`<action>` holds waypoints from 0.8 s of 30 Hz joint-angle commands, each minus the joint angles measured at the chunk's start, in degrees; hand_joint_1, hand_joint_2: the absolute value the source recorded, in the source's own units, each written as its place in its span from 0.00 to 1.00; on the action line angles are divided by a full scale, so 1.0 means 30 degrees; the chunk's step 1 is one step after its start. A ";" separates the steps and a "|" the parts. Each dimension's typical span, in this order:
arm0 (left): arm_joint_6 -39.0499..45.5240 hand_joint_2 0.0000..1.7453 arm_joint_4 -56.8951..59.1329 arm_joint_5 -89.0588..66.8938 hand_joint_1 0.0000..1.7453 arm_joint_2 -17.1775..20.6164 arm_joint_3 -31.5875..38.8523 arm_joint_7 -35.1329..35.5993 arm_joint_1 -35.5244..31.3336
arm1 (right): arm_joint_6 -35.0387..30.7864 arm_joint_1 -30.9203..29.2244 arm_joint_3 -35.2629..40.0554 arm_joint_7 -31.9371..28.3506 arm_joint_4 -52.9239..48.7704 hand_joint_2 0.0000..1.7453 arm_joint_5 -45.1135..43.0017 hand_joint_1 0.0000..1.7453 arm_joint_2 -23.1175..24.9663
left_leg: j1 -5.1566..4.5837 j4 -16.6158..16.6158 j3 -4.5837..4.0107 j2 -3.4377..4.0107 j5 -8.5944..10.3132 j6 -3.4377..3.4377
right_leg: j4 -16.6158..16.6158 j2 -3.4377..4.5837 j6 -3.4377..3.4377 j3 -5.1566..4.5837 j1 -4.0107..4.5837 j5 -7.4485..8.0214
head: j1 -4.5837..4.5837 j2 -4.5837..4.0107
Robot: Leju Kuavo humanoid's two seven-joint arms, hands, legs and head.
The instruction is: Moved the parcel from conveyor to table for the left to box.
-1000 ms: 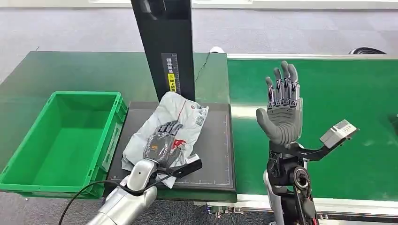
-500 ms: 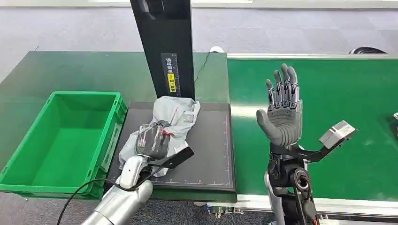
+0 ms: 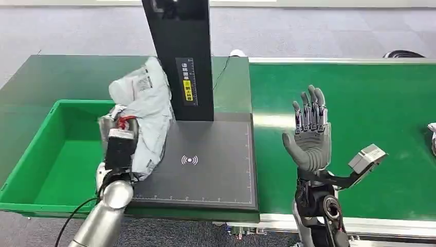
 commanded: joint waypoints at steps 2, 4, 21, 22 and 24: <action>0.0537 1.00 -0.7193 0.3017 1.00 0.0422 0.2854 -0.1882 0.1217 | -0.0195 0.1179 -0.0576 -0.0067 -0.0569 1.00 -0.0009 0.00 -0.0100 | 0.0011 0.0015 -0.0038 0.0015 -0.0006 0.0004 | 0.0004 0.0017 -0.0008 -0.0036 0.0014 0.0004 | -0.0001 0.0000; 0.0584 1.00 -0.7599 0.3170 1.00 0.0556 0.3625 -0.1949 0.1068 | -0.0113 0.1277 -0.0681 -0.0046 -0.0725 1.00 0.0036 0.00 0.0011 | 0.0018 0.0026 -0.0062 0.0024 -0.0006 0.0005 | 0.0008 0.0029 -0.0011 -0.0058 0.0022 0.0010 | -0.0007 0.0000; 0.0838 1.00 0.8521 -1.0310 1.00 0.4427 0.6300 0.6050 -0.6421 | 0.0718 0.0085 -0.0293 0.0917 -0.0653 1.00 -0.0018 0.00 0.0292 | 0.0012 0.0007 -0.0041 -0.0045 0.0060 -0.0009 | 0.0012 -0.0043 -0.0034 -0.0030 0.0019 0.0032 | 0.0000 0.0000; 0.0972 1.00 0.9549 -1.0264 1.00 0.4535 0.6288 0.5854 -0.6940 | 0.0707 0.0013 -0.0304 0.0982 -0.0650 1.00 -0.0046 0.00 0.0287 | 0.0002 0.0014 -0.0037 -0.0056 0.0057 -0.0013 | 0.0028 -0.0053 -0.0028 -0.0028 0.0008 0.0013 | 0.0007 0.0000; 0.0929 1.00 1.2312 -1.1326 1.00 0.5036 0.6011 0.6526 -0.8150 | 0.0730 -0.0216 -0.0326 0.1091 -0.0599 1.00 -0.0074 0.00 0.0326 | 0.0014 0.0018 -0.0051 -0.0049 0.0067 -0.0013 | 0.0025 -0.0041 -0.0034 -0.0039 0.0022 0.0027 | 0.0000 0.0000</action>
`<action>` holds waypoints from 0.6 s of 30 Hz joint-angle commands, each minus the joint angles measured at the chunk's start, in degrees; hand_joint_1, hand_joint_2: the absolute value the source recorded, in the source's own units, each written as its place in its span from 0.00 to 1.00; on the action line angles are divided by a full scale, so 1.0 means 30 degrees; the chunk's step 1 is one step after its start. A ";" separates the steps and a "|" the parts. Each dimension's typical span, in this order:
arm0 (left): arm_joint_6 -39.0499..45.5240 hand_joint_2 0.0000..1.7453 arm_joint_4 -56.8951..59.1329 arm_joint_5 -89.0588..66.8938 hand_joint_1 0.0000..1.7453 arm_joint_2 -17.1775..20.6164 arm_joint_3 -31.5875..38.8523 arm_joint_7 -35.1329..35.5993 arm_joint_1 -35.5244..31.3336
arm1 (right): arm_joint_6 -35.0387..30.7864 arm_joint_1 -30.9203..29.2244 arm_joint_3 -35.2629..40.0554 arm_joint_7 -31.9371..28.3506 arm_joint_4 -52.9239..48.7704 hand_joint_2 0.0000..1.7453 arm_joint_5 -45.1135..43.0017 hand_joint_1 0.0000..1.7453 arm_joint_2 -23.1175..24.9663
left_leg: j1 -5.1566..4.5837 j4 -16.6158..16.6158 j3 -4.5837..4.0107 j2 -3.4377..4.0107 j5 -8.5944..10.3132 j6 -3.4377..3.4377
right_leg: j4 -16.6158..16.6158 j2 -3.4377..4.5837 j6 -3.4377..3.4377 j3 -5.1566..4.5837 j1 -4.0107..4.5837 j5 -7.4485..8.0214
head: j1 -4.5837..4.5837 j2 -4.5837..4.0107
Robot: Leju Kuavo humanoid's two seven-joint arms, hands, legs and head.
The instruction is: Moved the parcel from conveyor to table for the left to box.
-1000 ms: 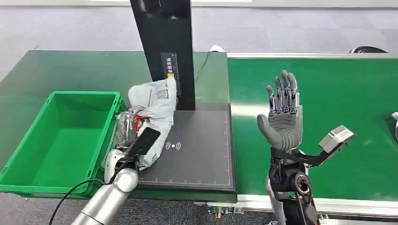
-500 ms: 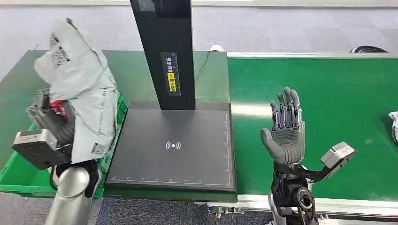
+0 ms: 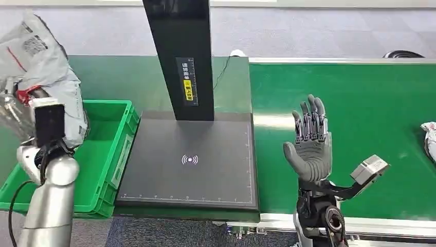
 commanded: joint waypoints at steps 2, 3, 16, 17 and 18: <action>-0.0545 1.00 1.3924 -0.3483 1.00 0.2702 -0.0656 0.2515 -0.6147 | 0.0043 -0.1470 0.0045 0.0621 0.0378 1.00 -0.0218 0.00 0.0013 | 0.0016 0.0016 -0.0036 -0.0042 0.0035 -0.0002 | 0.0014 -0.0043 -0.0029 -0.0018 0.0020 0.0027 | 0.0000 0.0000; -0.0910 1.00 1.4843 -0.3583 1.00 0.2797 -0.0637 0.2809 -0.6518 | 0.0055 -0.1566 0.0046 0.0633 0.0433 1.00 -0.0210 0.00 -0.0008 | 0.0009 0.0017 -0.0017 0.0006 0.0015 -0.0001 | 0.0020 -0.0014 -0.0032 -0.0014 0.0012 0.0020 | -0.0007 0.0000; -0.4087 1.00 1.9821 -0.4335 1.00 0.3350 -0.0464 0.4067 -0.7765 | 0.0096 -0.2139 -0.0326 0.0754 0.1562 1.00 -0.0145 0.00 -0.0070 | 0.0019 0.0018 -0.0028 0.0050 0.0008 0.0004 | 0.0010 0.0034 -0.0023 -0.0029 0.0023 0.0026 | 0.0007 0.0000; -0.4401 1.00 1.9560 -0.4131 1.00 0.3335 -0.0349 0.3920 -0.7659 | 0.0108 -0.2142 -0.0369 0.0743 0.1615 1.00 -0.0139 0.00 -0.0078 | 0.0024 0.0016 -0.0035 0.0040 0.0016 0.0006 | 0.0004 0.0028 -0.0026 -0.0029 0.0029 0.0033 | 0.0000 0.0000; -0.4660 1.00 1.9297 -0.4024 1.00 0.3335 -0.0307 0.3785 -0.7528 | 0.0114 -0.2141 -0.0412 0.0739 0.1641 1.00 -0.0135 0.00 -0.0075 | 0.0025 0.0017 -0.0037 0.0051 0.0013 0.0005 | 0.0006 0.0040 -0.0027 -0.0036 0.0030 0.0035 | 0.0000 0.0000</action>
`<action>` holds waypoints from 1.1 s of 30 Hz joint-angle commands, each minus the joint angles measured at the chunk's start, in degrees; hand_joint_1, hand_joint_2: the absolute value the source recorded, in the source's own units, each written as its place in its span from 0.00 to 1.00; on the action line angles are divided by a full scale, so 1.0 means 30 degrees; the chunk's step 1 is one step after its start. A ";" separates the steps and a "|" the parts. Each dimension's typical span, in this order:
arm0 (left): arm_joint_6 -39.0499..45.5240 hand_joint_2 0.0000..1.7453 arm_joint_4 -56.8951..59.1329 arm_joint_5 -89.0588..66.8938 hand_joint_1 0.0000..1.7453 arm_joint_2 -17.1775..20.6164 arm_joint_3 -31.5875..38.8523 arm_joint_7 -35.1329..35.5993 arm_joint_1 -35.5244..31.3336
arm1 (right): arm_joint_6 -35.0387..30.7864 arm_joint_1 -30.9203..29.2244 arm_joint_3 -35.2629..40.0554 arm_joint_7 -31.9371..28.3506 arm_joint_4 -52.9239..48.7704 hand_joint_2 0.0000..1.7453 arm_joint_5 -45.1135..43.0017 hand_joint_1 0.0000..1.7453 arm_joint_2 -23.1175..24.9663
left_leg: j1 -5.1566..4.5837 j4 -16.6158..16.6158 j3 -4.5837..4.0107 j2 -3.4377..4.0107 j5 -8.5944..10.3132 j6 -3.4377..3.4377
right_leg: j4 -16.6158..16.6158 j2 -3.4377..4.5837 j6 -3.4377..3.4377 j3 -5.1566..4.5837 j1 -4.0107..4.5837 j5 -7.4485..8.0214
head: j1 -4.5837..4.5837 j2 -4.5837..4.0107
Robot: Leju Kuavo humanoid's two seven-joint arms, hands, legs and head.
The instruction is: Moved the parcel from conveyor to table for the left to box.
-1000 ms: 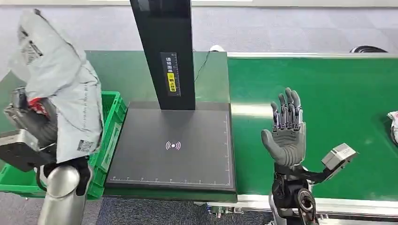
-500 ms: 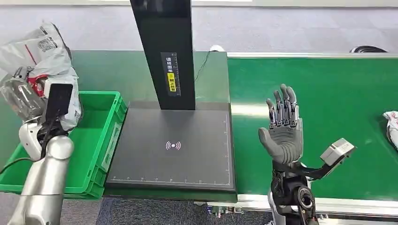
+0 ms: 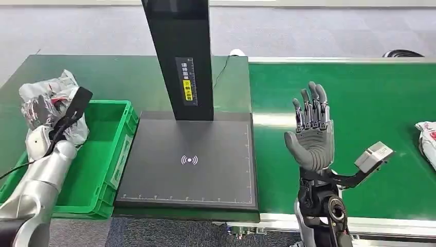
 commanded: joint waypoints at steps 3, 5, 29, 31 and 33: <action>-0.2033 1.00 0.0643 0.1505 1.00 0.0183 0.0387 -0.1262 0.0004 | 0.0129 -0.0721 -0.0616 -0.0021 0.1633 1.00 0.0068 0.00 -0.0126 | 0.0018 -0.0003 -0.0005 -0.0005 0.0014 0.0008 | -0.0020 -0.0002 -0.0010 0.0008 0.0021 0.0020 | 0.0000 0.0000; -0.2035 1.00 -0.1211 0.2165 1.00 0.0114 0.0661 -0.1608 0.1164 | 0.0172 -0.0700 -0.0721 -0.0017 0.1586 1.00 0.0083 0.00 -0.0058 | 0.0011 -0.0017 0.0005 0.0018 0.0013 0.0010 | -0.0028 0.0020 -0.0009 0.0005 0.0015 0.0025 | -0.0007 0.0000; 0.5670 1.00 -2.6158 1.0336 0.00 -0.5143 -0.1596 -0.9743 1.4996 | -0.0753 0.1083 -0.0948 -0.0091 -0.0240 1.00 0.0641 0.00 0.0426 | 0.0007 0.0012 -0.0029 -0.0018 -0.0050 0.0017 | -0.0032 -0.0015 0.0004 -0.0010 0.0008 -0.0019 | 0.0000 0.0000; 0.5670 1.00 -2.5827 0.9839 0.00 -0.5180 -0.1306 -0.9286 1.5403 | -0.0758 0.1199 -0.0940 -0.0130 -0.0291 1.00 0.0712 0.00 0.0423 | 0.0007 -0.0001 -0.0022 0.0012 -0.0042 0.0014 | -0.0038 0.0015 0.0001 -0.0013 0.0007 -0.0008 | 0.0007 0.0000; 0.5670 1.00 -2.5360 0.9829 0.00 -0.5012 -0.1060 -0.9078 1.5484 | -0.0762 0.1295 -0.0939 -0.0115 -0.0355 1.00 0.0704 0.00 0.0383 | 0.0007 -0.0007 -0.0030 0.0014 -0.0036 0.0010 | -0.0038 0.0017 -0.0003 -0.0021 0.0006 -0.0001 | -0.0007 0.0000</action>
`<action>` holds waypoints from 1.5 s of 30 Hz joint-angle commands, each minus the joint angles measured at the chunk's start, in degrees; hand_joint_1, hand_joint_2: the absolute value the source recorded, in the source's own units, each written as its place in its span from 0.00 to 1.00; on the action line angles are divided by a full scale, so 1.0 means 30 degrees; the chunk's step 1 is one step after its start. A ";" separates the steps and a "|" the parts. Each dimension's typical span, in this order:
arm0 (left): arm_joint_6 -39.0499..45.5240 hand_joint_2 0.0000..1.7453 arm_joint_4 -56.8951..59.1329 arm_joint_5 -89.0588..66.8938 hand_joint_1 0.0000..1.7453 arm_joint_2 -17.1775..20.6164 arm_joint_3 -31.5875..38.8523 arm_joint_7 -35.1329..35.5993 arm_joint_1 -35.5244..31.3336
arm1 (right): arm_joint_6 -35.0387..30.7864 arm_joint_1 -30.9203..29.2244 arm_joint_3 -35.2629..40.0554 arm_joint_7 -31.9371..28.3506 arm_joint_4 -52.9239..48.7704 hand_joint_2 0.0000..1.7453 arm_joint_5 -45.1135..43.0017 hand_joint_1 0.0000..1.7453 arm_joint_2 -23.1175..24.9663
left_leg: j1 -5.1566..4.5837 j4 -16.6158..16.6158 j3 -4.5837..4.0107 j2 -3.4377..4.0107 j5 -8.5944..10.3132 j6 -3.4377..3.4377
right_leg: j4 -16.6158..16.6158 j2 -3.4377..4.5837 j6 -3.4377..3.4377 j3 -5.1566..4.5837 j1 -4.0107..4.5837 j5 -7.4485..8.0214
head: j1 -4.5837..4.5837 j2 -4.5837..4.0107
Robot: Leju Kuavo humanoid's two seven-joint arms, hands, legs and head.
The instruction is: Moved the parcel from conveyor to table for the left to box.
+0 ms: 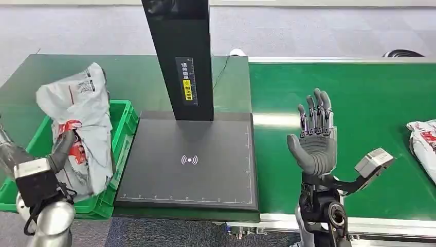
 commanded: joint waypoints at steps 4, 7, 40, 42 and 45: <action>0.1073 1.00 -0.0910 -0.0519 0.00 -0.0831 0.0332 0.1580 0.1666 | -0.0021 0.0579 -0.0436 -0.0101 -0.0276 1.00 0.0129 0.00 0.0119 | 0.0013 -0.0013 0.0013 -0.0030 0.0023 0.0001 | -0.0019 -0.0024 -0.0015 0.0018 0.0016 0.0014 | 0.0000 0.0000; 0.0223 1.00 0.0188 -0.0714 0.00 -0.0816 0.0680 0.2260 0.0948 | 0.0101 0.0796 -0.0357 -0.0176 -0.0710 1.00 0.0182 0.00 0.0243 | 0.0023 -0.0016 0.0010 -0.0042 0.0036 0.0004 | -0.0027 -0.0028 -0.0023 0.0024 0.0028 0.0026 | 0.0000 0.0000; -0.8477 1.00 1.8074 -1.0951 0.00 0.5061 0.1276 0.9727 -0.8860 | 0.1022 -0.0732 -0.0033 0.0642 -0.0355 1.00 0.0175 0.00 -0.0020 | 0.0026 -0.0003 0.0028 -0.0044 0.0058 -0.0005 | 0.0007 -0.0045 -0.0025 0.0030 0.0031 0.0025 | 0.0008 0.0000; -1.0233 1.00 1.6746 -1.0787 0.00 0.5464 0.0533 0.9593 -0.8318 | 0.0997 -0.0399 -0.0210 0.0517 -0.0263 1.00 0.0170 0.00 -0.0184 | 0.0025 -0.0007 0.0026 -0.0056 0.0064 0.0003 | -0.0004 -0.0056 -0.0023 0.0038 0.0031 0.0029 | 0.0000 0.0000; -1.1666 1.00 1.4107 -0.9455 0.00 0.6161 0.0405 0.8913 -0.7186 | 0.1134 -0.0062 -0.0450 0.0253 -0.0046 1.00 0.0223 0.00 -0.0227 | 0.0038 -0.0010 0.0028 -0.0011 0.0054 0.0000 | -0.0016 -0.0011 -0.0024 0.0035 0.0043 0.0040 | 0.0015 0.0000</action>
